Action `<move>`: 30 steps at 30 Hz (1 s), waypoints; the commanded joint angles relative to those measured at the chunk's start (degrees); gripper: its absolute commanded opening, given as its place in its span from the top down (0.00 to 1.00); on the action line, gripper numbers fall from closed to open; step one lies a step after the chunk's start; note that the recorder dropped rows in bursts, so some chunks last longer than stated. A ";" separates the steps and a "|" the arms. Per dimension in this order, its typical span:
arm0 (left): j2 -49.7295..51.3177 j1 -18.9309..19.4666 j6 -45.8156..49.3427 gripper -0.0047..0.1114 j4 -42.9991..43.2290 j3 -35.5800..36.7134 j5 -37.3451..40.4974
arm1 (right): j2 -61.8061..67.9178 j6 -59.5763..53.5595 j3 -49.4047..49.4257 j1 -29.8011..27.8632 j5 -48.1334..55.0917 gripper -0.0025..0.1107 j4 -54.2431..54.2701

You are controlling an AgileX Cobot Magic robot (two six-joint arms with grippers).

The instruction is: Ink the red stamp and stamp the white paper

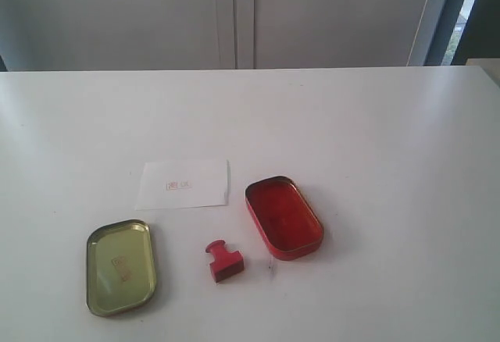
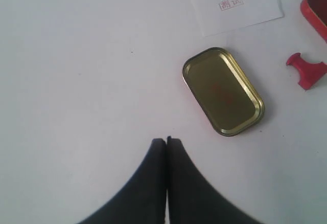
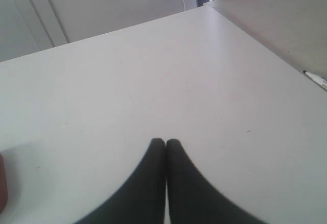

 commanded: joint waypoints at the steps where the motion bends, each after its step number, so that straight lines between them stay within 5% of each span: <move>1: -1.93 0.11 0.45 0.96 -0.58 0.32 0.49 | -0.36 -0.01 0.13 -0.26 -0.16 0.98 0.00; 30: -8.56 0.11 0.68 0.96 -0.34 4.18 -6.18 | -0.36 -0.01 0.13 -0.26 -0.16 0.98 0.00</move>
